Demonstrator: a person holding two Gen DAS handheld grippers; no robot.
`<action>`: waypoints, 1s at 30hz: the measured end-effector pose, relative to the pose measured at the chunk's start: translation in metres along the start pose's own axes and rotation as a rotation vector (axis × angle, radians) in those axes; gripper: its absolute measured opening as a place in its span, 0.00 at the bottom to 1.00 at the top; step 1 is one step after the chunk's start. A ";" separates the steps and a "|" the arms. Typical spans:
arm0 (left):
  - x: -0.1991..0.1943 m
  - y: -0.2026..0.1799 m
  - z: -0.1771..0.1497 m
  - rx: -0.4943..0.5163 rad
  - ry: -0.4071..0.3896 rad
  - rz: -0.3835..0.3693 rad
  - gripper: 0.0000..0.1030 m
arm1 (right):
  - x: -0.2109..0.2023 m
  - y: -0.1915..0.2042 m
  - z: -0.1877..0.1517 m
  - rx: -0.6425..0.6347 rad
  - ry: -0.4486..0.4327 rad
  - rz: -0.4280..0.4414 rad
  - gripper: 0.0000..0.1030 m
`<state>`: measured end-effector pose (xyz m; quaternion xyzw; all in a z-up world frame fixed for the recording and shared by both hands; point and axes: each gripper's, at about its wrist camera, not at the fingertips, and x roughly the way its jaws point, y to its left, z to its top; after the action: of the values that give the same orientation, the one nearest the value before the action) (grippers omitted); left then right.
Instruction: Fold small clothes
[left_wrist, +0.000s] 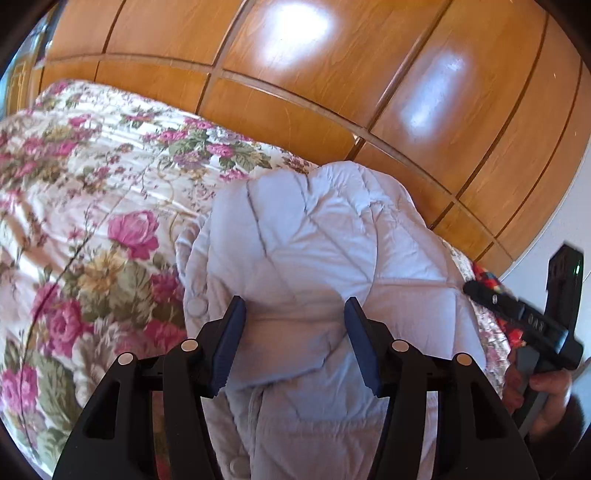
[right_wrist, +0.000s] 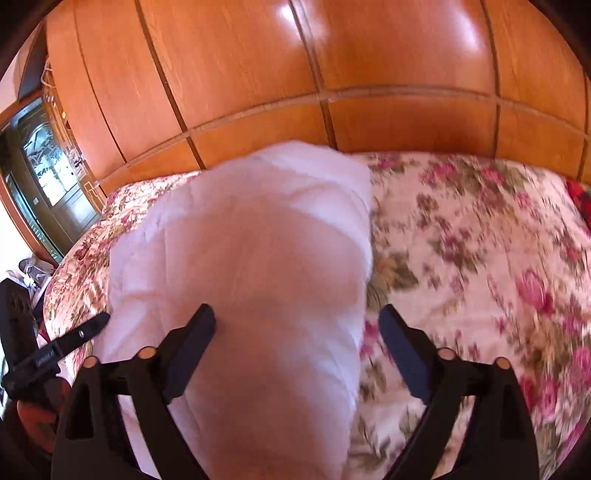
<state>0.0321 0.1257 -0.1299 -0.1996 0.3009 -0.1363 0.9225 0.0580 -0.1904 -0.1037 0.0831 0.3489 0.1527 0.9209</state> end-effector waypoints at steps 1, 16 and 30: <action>-0.002 0.001 -0.002 -0.011 0.004 -0.006 0.53 | -0.001 -0.005 -0.004 0.026 0.015 0.017 0.93; -0.001 0.021 -0.033 -0.181 0.143 -0.124 0.47 | -0.008 -0.040 -0.031 0.284 0.090 0.288 0.37; 0.003 0.041 -0.034 -0.308 0.181 -0.245 0.66 | -0.003 -0.069 -0.026 0.350 0.093 0.365 0.81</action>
<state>0.0188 0.1512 -0.1752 -0.3604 0.3734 -0.2171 0.8268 0.0538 -0.2554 -0.1396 0.2958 0.3914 0.2572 0.8326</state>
